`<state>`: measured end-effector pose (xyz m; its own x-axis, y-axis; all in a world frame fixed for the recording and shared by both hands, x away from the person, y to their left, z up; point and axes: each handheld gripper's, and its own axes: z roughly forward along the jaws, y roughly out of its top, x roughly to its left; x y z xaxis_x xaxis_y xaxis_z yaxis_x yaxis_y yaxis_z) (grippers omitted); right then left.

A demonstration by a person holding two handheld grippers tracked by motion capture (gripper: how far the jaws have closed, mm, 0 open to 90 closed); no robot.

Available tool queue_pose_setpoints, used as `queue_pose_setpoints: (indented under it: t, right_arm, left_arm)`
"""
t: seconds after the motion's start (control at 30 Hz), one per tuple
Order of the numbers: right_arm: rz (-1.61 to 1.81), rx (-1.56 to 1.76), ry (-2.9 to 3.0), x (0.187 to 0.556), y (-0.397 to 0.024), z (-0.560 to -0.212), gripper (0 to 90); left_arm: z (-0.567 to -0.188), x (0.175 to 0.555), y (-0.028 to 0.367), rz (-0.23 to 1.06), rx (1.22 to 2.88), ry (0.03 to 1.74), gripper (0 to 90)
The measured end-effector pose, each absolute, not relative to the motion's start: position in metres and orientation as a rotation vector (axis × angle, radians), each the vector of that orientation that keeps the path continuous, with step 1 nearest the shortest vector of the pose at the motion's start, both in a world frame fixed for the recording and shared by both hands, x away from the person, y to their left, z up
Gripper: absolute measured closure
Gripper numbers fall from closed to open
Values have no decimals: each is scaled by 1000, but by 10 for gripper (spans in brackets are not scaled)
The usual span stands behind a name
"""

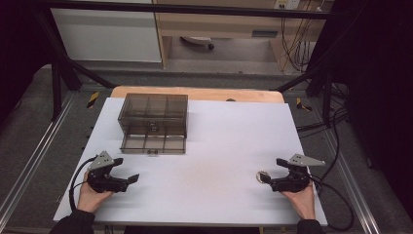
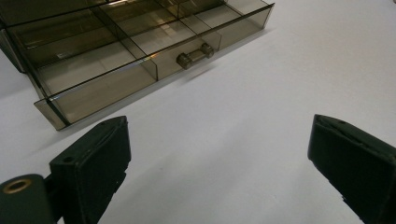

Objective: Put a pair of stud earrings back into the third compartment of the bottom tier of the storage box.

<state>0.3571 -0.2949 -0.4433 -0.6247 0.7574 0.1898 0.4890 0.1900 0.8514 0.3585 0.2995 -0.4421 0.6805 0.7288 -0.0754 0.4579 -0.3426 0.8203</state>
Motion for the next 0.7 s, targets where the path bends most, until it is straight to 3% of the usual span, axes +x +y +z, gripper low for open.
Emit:
queue_pose_setpoints:
  t: [0.43, 0.7]
  right_arm:
    - [1318, 1228, 2202, 358, -296, -443, 39]
    - [1202, 1248, 2240, 362, -293, -446, 211]
  left_arm:
    - [-444, 359, 301, 374, 1997, 926, 59]
    - [-445, 358, 301, 382, 2005, 927, 61]
